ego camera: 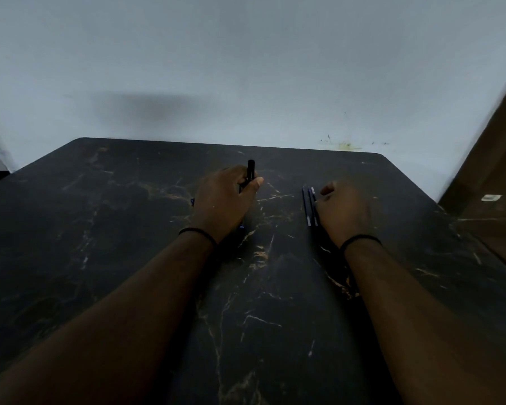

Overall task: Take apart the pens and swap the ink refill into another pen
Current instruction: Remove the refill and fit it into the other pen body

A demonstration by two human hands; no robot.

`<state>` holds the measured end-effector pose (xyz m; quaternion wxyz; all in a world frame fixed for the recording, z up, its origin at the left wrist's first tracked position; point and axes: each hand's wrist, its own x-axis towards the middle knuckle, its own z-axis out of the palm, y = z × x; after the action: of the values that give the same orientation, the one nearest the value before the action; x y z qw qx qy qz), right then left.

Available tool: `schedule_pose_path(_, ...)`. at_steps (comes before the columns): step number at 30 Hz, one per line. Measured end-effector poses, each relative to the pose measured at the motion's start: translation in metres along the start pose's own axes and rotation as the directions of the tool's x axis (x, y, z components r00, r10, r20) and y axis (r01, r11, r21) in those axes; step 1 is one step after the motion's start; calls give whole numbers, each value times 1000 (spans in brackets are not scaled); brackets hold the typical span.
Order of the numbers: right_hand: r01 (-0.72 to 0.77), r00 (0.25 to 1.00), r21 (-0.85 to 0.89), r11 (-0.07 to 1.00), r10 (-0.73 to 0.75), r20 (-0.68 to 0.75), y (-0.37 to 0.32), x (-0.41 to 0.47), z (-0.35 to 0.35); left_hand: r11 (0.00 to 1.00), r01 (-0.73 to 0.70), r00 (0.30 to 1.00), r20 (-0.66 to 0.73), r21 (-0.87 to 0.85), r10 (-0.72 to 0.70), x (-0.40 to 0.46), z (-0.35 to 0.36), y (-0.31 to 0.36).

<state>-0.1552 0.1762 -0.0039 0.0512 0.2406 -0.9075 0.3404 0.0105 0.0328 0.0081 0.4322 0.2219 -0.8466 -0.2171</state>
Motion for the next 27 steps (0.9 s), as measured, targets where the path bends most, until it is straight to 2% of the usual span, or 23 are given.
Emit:
schedule_pose_path(11, 73, 997, 50, 996, -74, 9, -9, -7, 9, 1000, 13, 1000, 14, -17, -13, 1, 1, -4)
schedule_pose_path(15, 96, 994, 71, 993, -99, 52, -13, -9, 13, 1000, -10, 1000, -25, -2, 10, 1, 2, -3)
schedule_pose_path(22, 71, 997, 30, 997, -71, 19, -13, -9, 9, 1000, 11, 1000, -22, -17, -12, 1, 4, -5)
schedule_pose_path(27, 60, 998, 71, 996, -61, -2, -12, -9, 8, 1000, 15, 1000, -25, -17, -15, 2, 4, -6)
